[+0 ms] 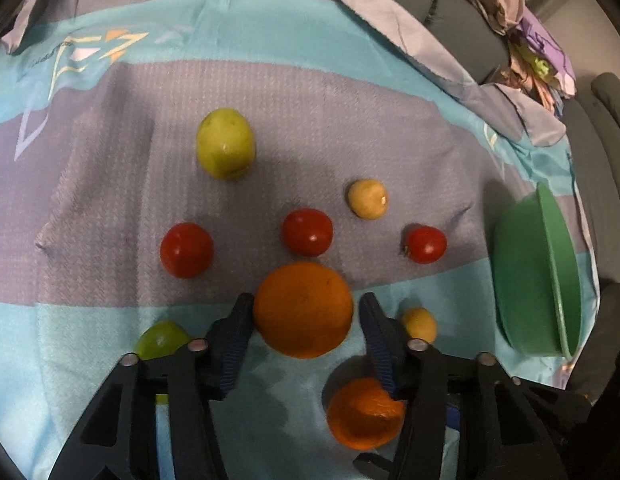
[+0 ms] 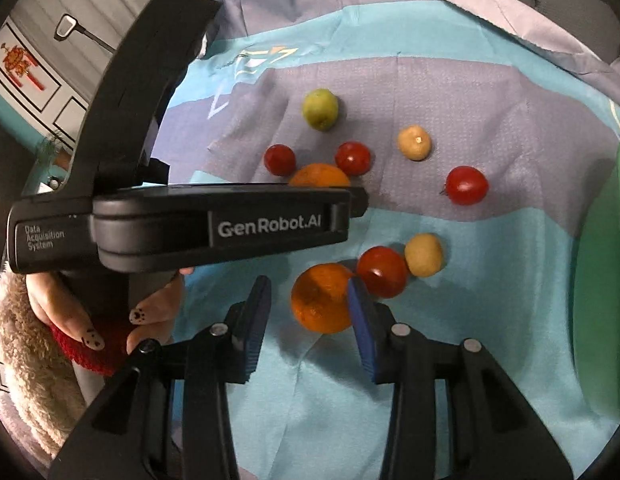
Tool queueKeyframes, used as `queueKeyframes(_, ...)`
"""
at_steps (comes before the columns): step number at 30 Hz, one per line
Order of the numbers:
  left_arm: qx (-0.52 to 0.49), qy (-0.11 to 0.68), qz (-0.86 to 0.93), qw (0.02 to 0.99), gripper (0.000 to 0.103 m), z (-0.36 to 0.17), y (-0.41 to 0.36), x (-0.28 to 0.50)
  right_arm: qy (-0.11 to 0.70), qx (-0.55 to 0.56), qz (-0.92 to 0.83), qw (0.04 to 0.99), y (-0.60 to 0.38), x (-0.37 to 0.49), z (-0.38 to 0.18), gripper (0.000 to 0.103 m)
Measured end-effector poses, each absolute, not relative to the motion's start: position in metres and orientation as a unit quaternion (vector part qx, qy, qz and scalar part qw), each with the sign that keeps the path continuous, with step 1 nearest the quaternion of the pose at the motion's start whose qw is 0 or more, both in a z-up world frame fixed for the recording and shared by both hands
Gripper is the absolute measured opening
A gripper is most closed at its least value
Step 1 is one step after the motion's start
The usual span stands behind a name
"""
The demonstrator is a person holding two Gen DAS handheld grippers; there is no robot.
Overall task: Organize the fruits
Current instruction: 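Grasp the large orange with the left tool while the right tool grasps the smaller orange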
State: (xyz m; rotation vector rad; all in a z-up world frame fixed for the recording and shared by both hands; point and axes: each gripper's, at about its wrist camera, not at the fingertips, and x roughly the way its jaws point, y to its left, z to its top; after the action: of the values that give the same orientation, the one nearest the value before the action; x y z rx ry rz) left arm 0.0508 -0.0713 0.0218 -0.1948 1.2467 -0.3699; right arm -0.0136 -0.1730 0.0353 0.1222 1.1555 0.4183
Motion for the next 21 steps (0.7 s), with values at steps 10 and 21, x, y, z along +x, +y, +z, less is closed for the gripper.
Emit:
queueKeyframes(10,-0.094,0.573,-0.168,0.796,0.048,0.022,-0.067,0.047,0.546,0.036,0.181,0.817,-0.164,-0.009,0.022,0.049)
queueKeyframes(21,-0.113,0.553,-0.164,0.809,0.048,0.039,-0.059,0.036,0.548,0.059,0.177,0.815,-0.167,-0.009,0.012,0.043)
